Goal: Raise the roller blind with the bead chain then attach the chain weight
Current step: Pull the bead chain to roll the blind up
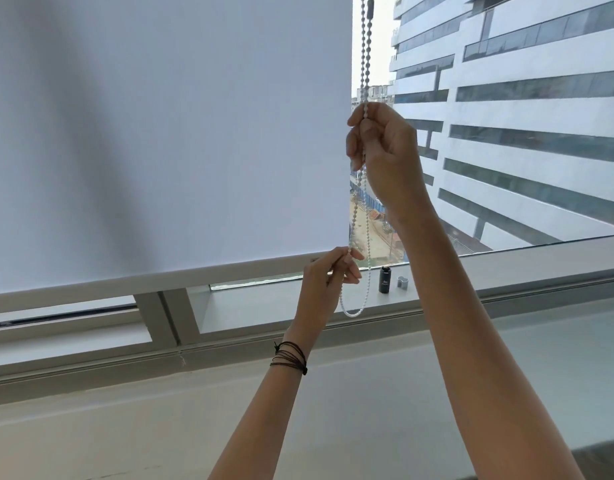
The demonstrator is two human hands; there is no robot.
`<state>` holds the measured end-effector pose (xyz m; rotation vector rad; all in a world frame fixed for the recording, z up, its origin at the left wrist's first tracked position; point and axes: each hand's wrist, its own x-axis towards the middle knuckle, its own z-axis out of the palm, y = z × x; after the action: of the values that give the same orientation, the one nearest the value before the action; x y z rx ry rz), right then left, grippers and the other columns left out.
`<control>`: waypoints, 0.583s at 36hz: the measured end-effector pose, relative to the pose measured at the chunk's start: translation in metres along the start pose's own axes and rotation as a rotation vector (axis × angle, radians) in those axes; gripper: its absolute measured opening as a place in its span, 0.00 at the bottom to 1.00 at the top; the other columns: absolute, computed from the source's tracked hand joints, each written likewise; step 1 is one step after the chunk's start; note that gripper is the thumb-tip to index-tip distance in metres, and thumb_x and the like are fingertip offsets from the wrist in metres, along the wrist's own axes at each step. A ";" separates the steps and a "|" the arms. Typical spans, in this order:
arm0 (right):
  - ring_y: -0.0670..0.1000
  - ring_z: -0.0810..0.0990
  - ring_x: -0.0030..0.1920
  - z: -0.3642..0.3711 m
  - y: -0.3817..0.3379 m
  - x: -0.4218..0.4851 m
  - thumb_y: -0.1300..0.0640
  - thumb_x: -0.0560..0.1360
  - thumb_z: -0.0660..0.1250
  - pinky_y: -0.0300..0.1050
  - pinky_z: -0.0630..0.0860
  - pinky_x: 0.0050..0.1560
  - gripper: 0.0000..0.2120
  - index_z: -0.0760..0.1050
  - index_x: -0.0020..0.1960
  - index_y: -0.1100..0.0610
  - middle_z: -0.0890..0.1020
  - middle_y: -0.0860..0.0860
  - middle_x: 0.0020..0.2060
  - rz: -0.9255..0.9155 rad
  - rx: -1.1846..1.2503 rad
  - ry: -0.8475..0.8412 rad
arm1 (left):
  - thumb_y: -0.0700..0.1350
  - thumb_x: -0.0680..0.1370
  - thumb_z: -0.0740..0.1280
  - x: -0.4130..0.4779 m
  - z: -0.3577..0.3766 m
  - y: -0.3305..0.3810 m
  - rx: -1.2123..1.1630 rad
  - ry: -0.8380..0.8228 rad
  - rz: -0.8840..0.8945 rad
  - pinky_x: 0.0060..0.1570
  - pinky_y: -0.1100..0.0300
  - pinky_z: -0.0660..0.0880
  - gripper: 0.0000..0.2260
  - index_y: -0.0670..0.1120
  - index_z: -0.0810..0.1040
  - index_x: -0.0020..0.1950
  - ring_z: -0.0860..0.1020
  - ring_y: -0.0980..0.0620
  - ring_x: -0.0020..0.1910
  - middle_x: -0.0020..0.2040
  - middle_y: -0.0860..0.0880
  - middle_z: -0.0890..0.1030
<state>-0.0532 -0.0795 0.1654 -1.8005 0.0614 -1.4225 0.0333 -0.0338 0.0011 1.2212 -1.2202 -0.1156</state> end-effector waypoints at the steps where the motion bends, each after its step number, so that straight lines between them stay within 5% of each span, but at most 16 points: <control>1: 0.49 0.67 0.26 -0.001 0.001 -0.001 0.70 0.79 0.50 0.42 0.65 0.30 0.11 0.69 0.44 0.61 0.72 0.53 0.28 -0.008 0.005 0.011 | 0.36 0.81 0.57 -0.001 0.000 0.000 -0.001 -0.001 0.001 0.39 0.64 0.79 0.10 0.41 0.78 0.47 0.78 0.59 0.33 0.33 0.50 0.78; 9: 0.48 0.69 0.27 -0.011 0.006 -0.007 0.69 0.79 0.50 0.42 0.68 0.30 0.12 0.69 0.44 0.59 0.74 0.51 0.28 -0.084 0.008 0.038 | 0.36 0.81 0.58 -0.009 0.007 0.001 0.010 -0.024 0.036 0.42 0.64 0.80 0.10 0.42 0.78 0.47 0.79 0.59 0.35 0.34 0.53 0.79; 16: 0.47 0.69 0.26 -0.012 0.012 -0.010 0.68 0.79 0.51 0.42 0.68 0.29 0.11 0.69 0.44 0.60 0.74 0.52 0.28 -0.069 -0.009 0.036 | 0.36 0.81 0.58 -0.015 0.013 -0.001 0.010 -0.039 0.014 0.43 0.53 0.81 0.10 0.43 0.78 0.46 0.79 0.56 0.34 0.34 0.52 0.79; 21: 0.44 0.69 0.23 -0.011 0.024 -0.015 0.65 0.80 0.52 0.39 0.67 0.27 0.13 0.70 0.42 0.56 0.75 0.50 0.27 -0.060 -0.066 0.040 | 0.35 0.81 0.58 -0.020 0.015 -0.009 0.024 -0.040 0.008 0.41 0.63 0.79 0.10 0.40 0.78 0.47 0.78 0.57 0.34 0.34 0.49 0.79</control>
<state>-0.0571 -0.0938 0.1388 -1.8409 0.0766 -1.5146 0.0187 -0.0344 -0.0206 1.2395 -1.2639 -0.1206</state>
